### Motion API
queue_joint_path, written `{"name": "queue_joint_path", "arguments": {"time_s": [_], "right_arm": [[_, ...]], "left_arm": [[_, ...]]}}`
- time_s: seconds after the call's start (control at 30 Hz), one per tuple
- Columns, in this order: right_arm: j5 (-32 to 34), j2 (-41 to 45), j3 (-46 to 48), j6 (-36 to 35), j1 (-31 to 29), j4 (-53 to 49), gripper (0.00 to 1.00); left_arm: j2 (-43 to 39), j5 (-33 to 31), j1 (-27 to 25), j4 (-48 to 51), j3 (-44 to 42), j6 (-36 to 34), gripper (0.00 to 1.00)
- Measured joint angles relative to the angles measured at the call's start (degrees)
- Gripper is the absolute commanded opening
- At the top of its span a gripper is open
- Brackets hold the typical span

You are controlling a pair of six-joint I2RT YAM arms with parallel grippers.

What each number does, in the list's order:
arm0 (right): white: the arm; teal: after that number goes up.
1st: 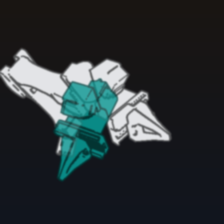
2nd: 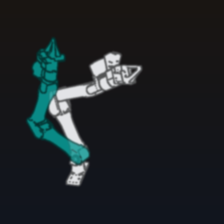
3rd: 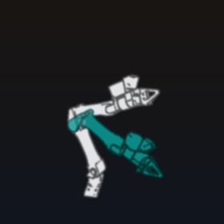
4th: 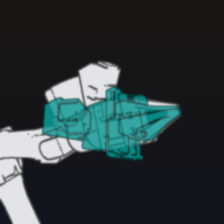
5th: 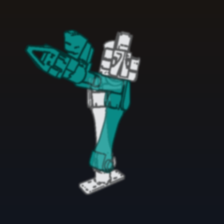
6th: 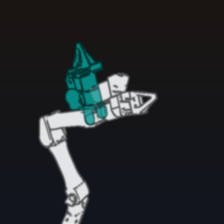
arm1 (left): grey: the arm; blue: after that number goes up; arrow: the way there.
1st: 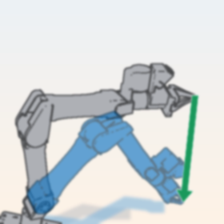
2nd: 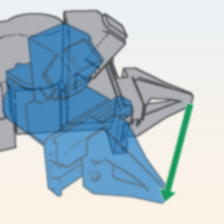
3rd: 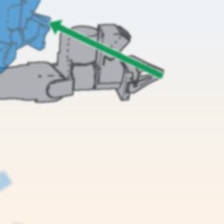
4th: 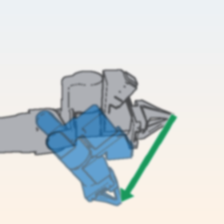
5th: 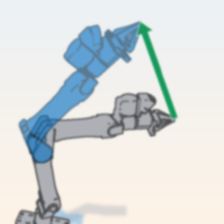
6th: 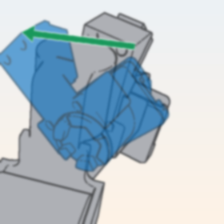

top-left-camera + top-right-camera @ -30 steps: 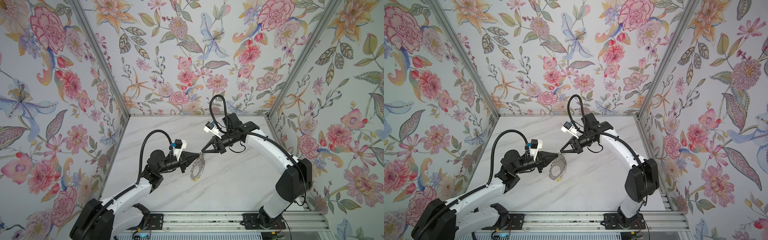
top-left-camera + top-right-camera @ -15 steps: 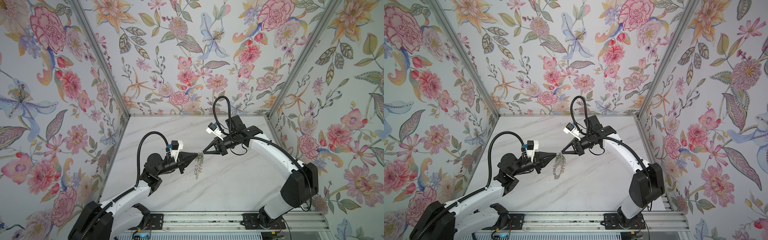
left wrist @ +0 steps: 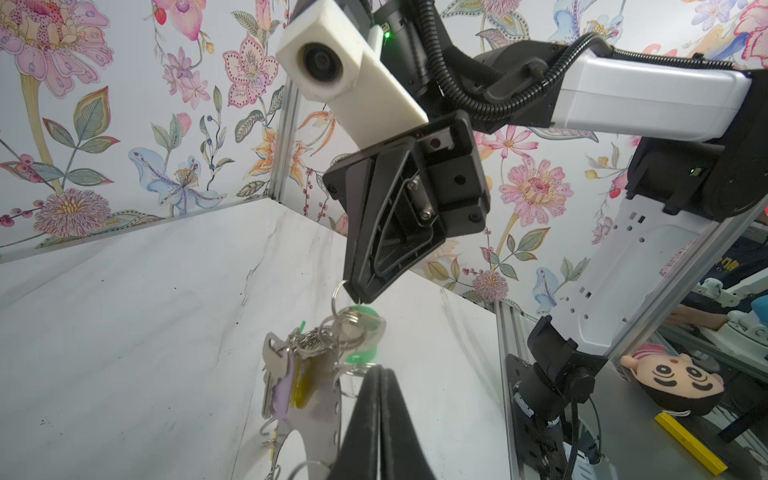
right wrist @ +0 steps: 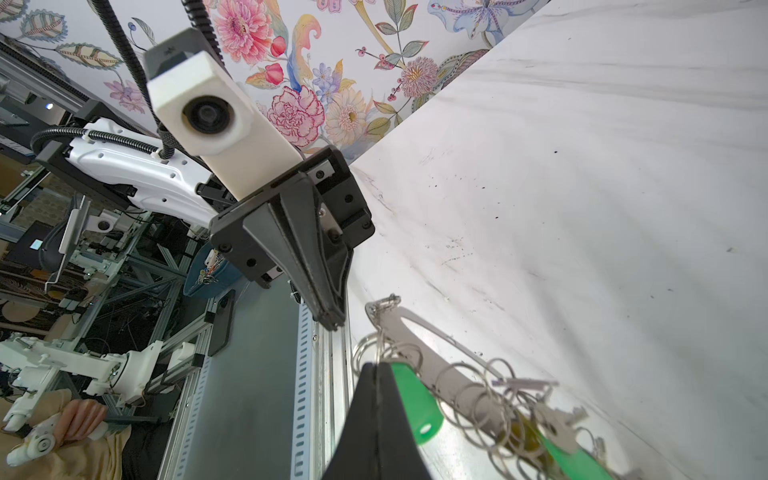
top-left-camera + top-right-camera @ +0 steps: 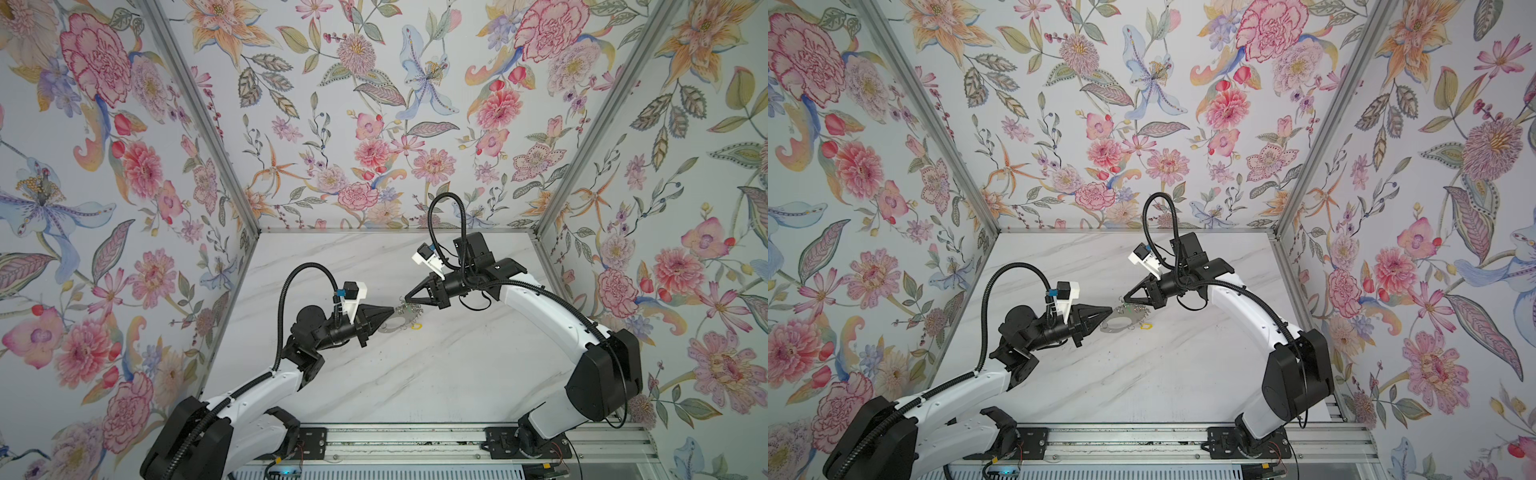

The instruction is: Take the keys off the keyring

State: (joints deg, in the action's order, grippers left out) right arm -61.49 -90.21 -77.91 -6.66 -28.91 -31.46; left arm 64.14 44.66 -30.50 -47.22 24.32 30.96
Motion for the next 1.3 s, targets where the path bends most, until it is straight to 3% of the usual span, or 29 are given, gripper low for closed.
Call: {"name": "queue_joint_path", "arguments": {"time_s": [0.47,0.67,0.93,1.3], "right_arm": [[-1.3,0.0,0.0,0.1,-1.1,0.0,0.0],[-1.5,-0.1,-0.5,-0.6,-1.1,-1.9,0.0],[-2.1,-2.4,-4.2,-3.9,-2.5,-7.1,0.0],[-1.9,-3.9,-5.4,-6.9,-4.5,-12.8,0.0]], "left_arm": [[0.5,-0.6,0.0,3.4,1.6,-2.3,0.23],[-6.1,-4.5,0.0,11.2,2.9,-7.1,0.47],[-8.7,-9.1,0.4,20.6,6.3,-12.6,0.63],[-7.1,-13.8,1.9,31.1,15.0,-17.4,0.61]]}}
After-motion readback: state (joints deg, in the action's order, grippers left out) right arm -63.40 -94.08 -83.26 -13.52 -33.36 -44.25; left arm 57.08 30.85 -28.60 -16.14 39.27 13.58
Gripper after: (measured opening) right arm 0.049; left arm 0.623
